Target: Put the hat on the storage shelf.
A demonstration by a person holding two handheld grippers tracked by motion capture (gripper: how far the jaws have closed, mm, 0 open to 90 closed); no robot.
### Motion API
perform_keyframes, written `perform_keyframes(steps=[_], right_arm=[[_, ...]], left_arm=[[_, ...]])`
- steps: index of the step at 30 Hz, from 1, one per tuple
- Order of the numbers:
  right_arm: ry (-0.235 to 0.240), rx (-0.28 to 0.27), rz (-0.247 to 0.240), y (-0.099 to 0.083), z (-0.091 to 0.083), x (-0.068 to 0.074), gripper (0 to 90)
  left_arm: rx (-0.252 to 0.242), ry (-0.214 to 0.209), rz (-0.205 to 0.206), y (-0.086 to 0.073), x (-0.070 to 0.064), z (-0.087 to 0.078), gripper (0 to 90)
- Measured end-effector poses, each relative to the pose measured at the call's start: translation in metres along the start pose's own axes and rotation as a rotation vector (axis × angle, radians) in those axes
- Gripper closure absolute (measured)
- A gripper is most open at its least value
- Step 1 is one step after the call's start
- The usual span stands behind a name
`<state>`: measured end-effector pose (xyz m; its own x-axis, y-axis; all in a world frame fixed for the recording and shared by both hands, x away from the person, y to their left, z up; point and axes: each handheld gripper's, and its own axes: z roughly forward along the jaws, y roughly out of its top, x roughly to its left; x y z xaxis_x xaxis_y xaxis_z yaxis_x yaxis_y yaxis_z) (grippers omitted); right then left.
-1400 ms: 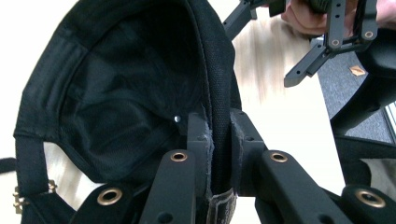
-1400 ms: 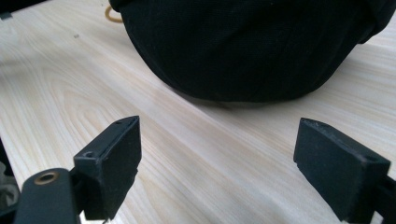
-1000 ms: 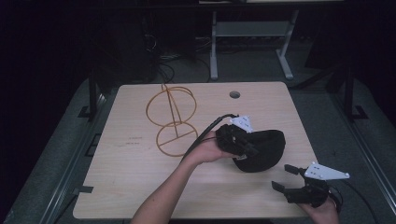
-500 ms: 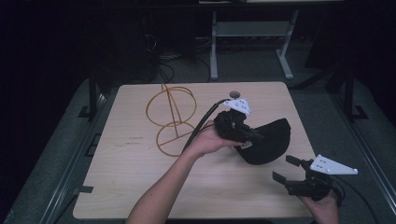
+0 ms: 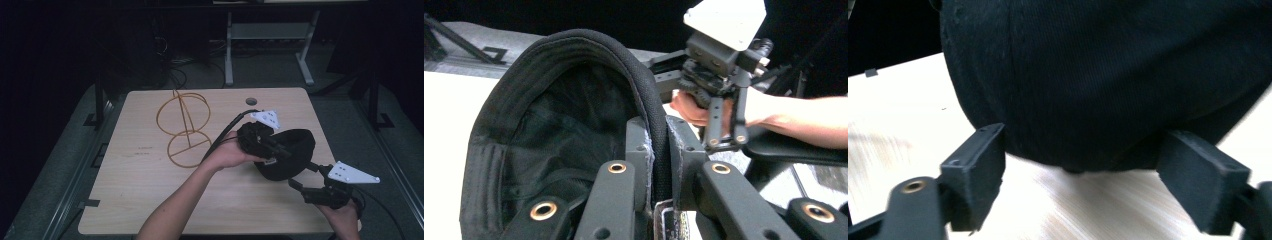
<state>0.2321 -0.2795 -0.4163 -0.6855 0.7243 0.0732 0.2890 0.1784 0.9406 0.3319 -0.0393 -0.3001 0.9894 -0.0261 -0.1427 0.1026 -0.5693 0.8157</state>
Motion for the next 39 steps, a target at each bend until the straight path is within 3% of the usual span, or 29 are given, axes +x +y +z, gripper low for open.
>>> perform_keyframes(steps=[5, 7, 11, 14, 19, 26, 32, 39], right_arm=[[0.007, -0.009, -0.010, 0.000, -0.002, 0.000, 29.1], [0.006, -0.025, -0.028, -0.002, -0.004, 0.000, 40.9], [0.005, -0.022, -0.031, -0.002, -0.006, -0.001, 52.5], [0.011, -0.038, -0.043, -0.003, -0.006, -0.001, 66.8], [0.023, -0.027, -0.035, -0.002, -0.005, -0.001, 80.9], [0.054, -0.039, -0.026, 0.002, -0.008, -0.002, 85.8], [0.069, -0.042, -0.026, 0.009, -0.011, -0.004, 87.2], [0.088, -0.011, -0.028, 0.019, -0.011, -0.001, 88.1]], left_arm=[[0.010, -0.023, 0.026, 0.006, -0.008, 0.007, 81.4], [0.001, -0.026, 0.029, 0.008, -0.007, 0.008, 81.5], [-0.001, -0.031, 0.026, 0.008, -0.008, 0.009, 81.7], [0.006, -0.032, 0.028, 0.008, -0.009, 0.007, 81.6], [0.010, -0.017, 0.021, 0.006, -0.008, 0.004, 81.5], [-0.011, 0.011, 0.008, -0.001, -0.005, -0.007, 80.8], [0.002, 0.048, 0.003, -0.004, -0.006, -0.016, 78.4], [-0.007, 0.074, 0.005, -0.014, -0.009, -0.026, 72.8]])
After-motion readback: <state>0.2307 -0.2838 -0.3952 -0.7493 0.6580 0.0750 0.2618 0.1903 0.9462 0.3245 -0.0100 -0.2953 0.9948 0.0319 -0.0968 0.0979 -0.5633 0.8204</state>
